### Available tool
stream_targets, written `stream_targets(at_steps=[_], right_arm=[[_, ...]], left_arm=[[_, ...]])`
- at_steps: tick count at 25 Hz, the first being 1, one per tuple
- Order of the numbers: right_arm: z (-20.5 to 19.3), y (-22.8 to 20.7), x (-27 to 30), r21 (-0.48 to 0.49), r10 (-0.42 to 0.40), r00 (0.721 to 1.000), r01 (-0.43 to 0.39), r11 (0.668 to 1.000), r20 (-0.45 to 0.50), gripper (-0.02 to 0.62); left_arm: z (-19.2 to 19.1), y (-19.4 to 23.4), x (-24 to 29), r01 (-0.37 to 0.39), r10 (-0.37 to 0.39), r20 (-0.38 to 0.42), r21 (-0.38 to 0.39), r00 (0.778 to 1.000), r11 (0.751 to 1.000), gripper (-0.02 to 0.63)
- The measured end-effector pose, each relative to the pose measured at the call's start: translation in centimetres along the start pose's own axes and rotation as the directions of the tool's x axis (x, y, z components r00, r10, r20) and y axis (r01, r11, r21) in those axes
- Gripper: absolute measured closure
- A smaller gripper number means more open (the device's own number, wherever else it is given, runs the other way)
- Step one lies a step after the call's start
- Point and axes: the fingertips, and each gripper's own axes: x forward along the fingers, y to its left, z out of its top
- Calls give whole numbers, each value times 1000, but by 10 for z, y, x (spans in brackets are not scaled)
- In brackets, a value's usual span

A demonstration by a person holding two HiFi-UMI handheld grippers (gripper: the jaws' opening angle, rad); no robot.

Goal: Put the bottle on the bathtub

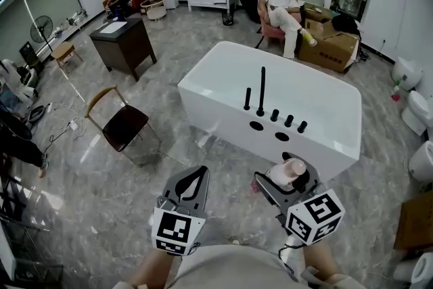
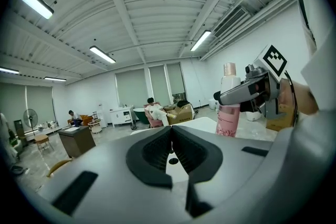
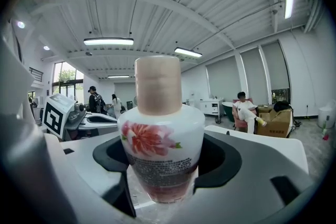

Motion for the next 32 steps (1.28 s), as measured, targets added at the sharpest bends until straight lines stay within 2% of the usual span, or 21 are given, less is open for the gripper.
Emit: stream_targets(at_steps=[5, 10, 18, 24, 29, 32], right_arm=[[-5, -18, 9, -3, 8, 1000, -8, 1000, 6, 232], [-24, -32, 30, -23, 7, 1000, -7, 1000, -14, 232], [-31, -57, 95, -16, 7, 998, -9, 1000, -66, 231], [-16, -93, 168, -11, -21, 996, 20, 1000, -92, 232], [-7, -130, 249, -37, -49, 989, 44, 998, -141, 232], [-2, -154, 308, -20, -52, 984, 50, 999, -169, 232]], left_arm=[[-1, 0, 17, -24, 24, 13, 14, 1000, 1000, 586], [-19, 9, 34, -36, 36, 15, 10, 999, 999, 586], [-32, 55, 87, -30, 30, 9, -7, 999, 1000, 586], [-37, 115, 144, -23, 23, 7, -20, 1000, 1000, 586], [-45, 178, 201, -8, 8, -13, -44, 1000, 999, 586], [-49, 224, 244, 2, -3, -28, -64, 1000, 998, 586]])
